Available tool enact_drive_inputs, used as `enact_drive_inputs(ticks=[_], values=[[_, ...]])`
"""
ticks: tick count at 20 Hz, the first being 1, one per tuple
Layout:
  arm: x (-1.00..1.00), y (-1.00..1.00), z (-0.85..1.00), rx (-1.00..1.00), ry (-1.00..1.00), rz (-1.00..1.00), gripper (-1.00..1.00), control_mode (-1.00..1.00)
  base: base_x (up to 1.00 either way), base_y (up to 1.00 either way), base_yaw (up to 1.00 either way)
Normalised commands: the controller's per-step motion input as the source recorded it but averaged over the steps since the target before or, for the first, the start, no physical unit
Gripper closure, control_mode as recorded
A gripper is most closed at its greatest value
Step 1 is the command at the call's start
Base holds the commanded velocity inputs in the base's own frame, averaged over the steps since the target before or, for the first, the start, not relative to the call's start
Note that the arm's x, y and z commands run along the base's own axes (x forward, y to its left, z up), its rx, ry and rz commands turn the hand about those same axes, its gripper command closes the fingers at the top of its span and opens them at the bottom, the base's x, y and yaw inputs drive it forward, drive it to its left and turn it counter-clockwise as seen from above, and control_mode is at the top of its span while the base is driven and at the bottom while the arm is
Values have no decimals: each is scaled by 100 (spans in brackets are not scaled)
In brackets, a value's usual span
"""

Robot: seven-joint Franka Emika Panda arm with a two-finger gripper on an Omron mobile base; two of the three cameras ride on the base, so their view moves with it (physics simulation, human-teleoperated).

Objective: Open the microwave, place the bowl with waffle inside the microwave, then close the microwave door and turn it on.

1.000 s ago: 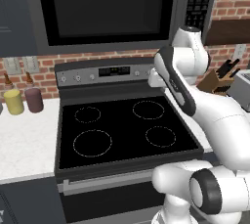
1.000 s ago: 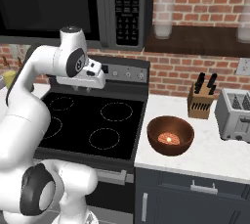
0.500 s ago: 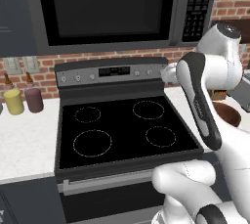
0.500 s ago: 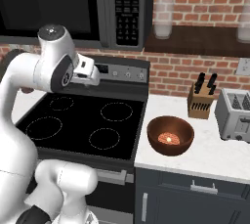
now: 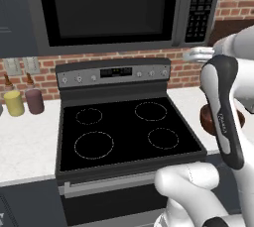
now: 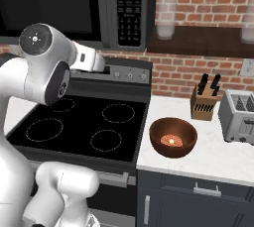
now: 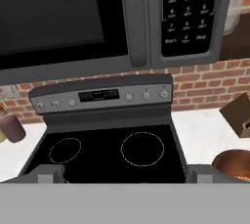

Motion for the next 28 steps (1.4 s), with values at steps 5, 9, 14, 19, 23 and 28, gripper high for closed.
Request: enact_drive_inputs(ticks=[5,9,14,19,23,28], values=[[5,-17,86,0,-23,-14,-100,-100,0,0,0],[26,-13,64,0,-18,-16,-100,-100,0,0,0],[53,-4,17,0,-6,-3,-100,-100,0,0,0],[58,0,5,1,-4,0,-100,-100,0,0,0],[55,0,0,0,0,0,-100,-100,0,0,0],[59,0,0,0,0,1,-100,-100,0,0,0]])
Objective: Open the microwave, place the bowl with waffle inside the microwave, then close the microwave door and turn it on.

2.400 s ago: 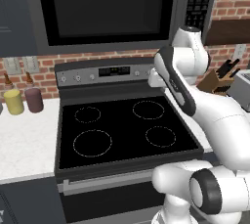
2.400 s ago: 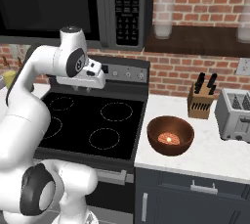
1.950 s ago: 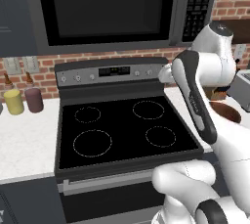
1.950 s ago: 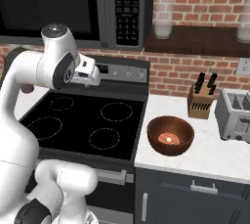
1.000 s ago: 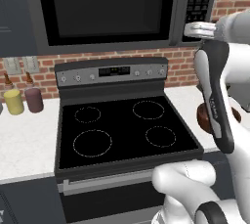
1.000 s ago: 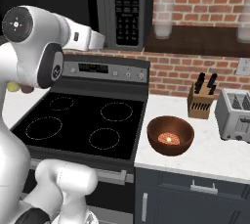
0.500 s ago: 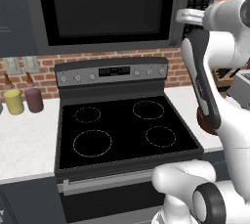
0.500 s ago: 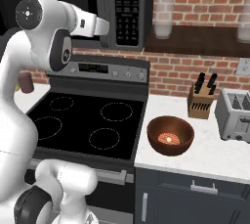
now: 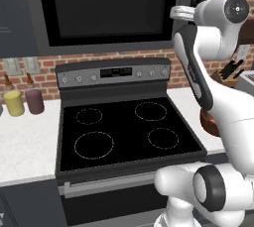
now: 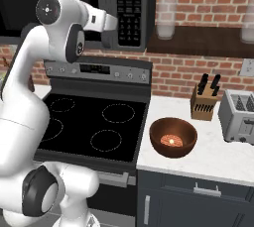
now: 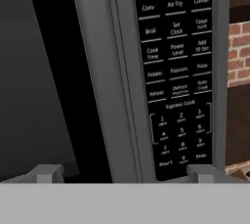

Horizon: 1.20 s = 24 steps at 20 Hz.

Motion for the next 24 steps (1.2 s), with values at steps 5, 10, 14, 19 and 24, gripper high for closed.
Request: enact_drive_inputs(ticks=[5,10,14,19,24], values=[[64,0,0,0,1,2,-100,-100,0,0,0],[67,0,0,0,3,3,-100,-100,0,0,0],[66,0,0,1,3,3,-100,-100,0,0,0],[69,0,-3,1,5,3,-100,-100,0,0,0],[45,0,-7,1,2,4,100,-100,0,0,0]])
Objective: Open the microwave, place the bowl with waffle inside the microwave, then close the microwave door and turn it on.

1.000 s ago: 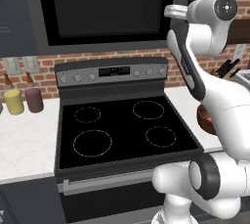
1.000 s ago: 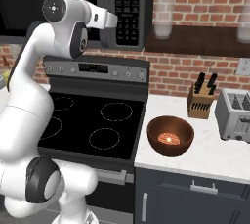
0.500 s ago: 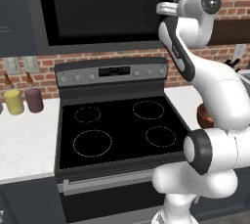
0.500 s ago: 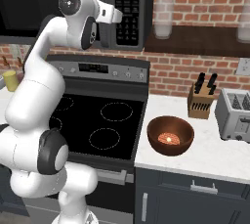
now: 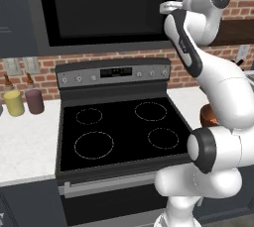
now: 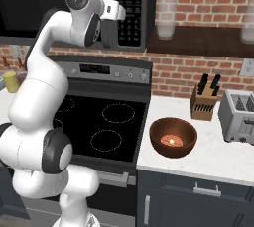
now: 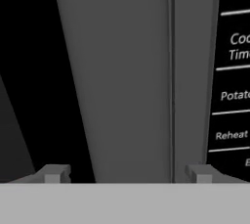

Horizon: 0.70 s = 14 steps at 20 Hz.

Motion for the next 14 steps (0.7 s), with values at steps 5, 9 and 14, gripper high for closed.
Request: enact_drive_inputs(ticks=[5,9,14], values=[[3,0,-1,1,0,1,100,-100,0,0,0],[0,0,0,0,0,0,100,-100,0,0,0],[-1,0,0,0,0,0,100,-100,0,0,0]])
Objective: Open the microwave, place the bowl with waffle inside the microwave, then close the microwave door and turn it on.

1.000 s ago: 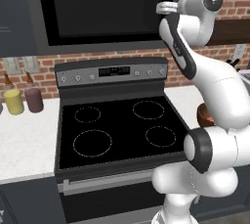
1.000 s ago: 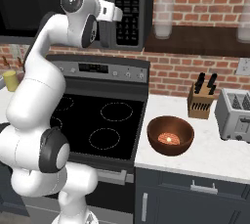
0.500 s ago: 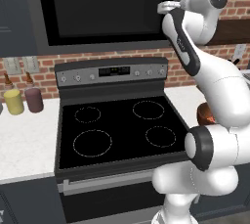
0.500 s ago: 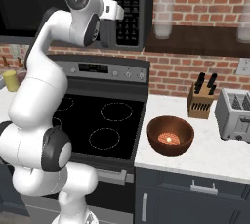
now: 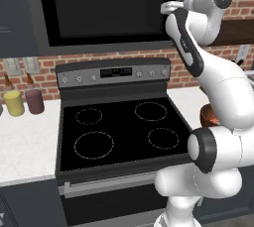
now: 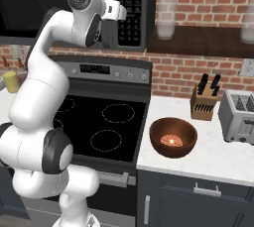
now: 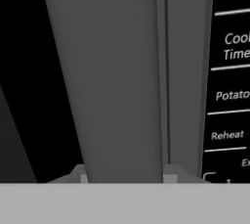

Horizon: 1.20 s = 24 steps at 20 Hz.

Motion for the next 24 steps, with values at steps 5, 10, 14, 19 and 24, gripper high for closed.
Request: enact_drive_inputs(ticks=[5,10,14,19,24], values=[[-45,0,0,0,-3,1,100,-100,0,0,0],[-95,6,13,0,-13,1,100,-100,0,0,0],[-100,8,25,0,-16,0,100,-100,0,0,0],[-100,14,40,0,-14,0,100,-100,0,0,0],[-100,36,68,-4,-5,0,100,-100,0,0,0]])
